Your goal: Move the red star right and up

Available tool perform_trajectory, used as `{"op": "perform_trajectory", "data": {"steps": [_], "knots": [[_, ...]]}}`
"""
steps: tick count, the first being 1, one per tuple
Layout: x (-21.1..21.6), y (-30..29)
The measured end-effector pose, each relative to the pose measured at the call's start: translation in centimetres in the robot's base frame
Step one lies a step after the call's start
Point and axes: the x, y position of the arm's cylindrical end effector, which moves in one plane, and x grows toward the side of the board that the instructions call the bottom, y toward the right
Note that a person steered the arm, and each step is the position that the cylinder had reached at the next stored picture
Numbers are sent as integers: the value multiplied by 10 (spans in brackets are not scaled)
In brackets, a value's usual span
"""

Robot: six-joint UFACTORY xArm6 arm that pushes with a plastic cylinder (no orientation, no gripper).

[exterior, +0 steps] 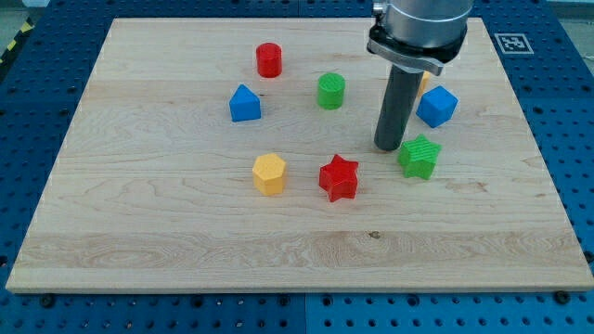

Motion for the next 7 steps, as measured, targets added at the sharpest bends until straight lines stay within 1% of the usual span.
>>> {"op": "perform_trajectory", "data": {"steps": [1,3,4,5,7], "knots": [[14,-1],[77,4],[100,-32],[101,-51],[88,-104]]}}
